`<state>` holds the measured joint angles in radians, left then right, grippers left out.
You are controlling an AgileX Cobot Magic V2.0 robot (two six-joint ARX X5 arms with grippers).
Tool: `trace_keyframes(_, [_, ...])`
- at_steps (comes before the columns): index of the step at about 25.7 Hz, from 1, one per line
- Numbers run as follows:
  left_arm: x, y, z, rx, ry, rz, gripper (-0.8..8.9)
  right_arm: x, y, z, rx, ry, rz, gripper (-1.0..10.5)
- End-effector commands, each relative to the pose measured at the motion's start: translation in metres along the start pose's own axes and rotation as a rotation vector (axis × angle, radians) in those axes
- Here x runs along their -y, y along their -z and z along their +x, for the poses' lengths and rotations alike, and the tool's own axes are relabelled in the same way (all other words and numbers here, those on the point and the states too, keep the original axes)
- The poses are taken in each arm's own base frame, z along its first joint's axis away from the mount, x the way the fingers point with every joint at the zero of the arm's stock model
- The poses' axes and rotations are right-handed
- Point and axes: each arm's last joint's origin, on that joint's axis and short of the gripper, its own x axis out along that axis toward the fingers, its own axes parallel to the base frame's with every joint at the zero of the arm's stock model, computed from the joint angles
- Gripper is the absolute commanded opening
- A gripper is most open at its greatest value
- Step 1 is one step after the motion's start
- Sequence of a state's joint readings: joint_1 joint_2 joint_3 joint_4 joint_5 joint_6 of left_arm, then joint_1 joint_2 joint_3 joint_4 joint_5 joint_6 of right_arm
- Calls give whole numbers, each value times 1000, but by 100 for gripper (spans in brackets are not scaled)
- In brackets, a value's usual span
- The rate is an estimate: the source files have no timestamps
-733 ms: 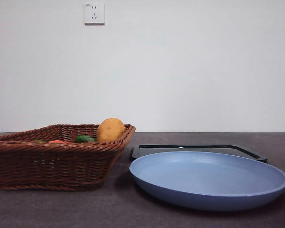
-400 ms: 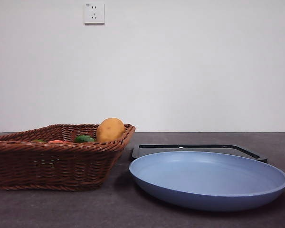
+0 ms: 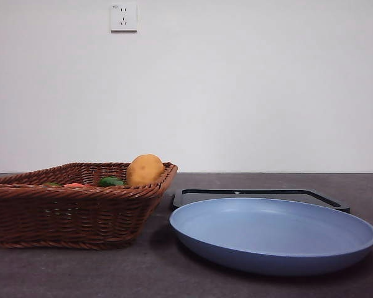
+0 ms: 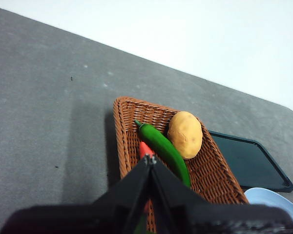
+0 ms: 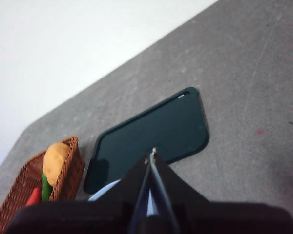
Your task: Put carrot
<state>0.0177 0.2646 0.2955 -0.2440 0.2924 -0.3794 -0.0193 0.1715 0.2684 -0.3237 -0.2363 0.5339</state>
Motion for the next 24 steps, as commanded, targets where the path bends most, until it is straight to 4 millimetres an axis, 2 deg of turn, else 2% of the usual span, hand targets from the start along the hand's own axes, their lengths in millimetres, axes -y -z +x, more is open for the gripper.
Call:
trace_keyframes(1, [5,-16,4,-30,8,20,6,-10,-15,-3,-35,15,-43,5])
trace_keyframes(8, [16,-50,26,-192,92,87,6,-29,-46,5,-221,7,-108,5])
trace_keyframes(13, [23,-61,45,-323,163,81,6,-30,-53,24,-393,-5,-126,5])
trace_keyframes(16, [29,-64,56,-429,180,106,6,-23,-47,41,-526,2,-105,6])
trace_keyframes(20, [45,-64,75,-591,235,142,8,-8,-27,74,-775,-32,-31,19])
trace_keyframes(21, [50,-64,79,-606,255,150,21,-5,-21,83,-830,-22,-14,58])
trace_keyframes(24, [60,-61,85,-604,303,177,199,1,-4,105,-944,-3,7,212])
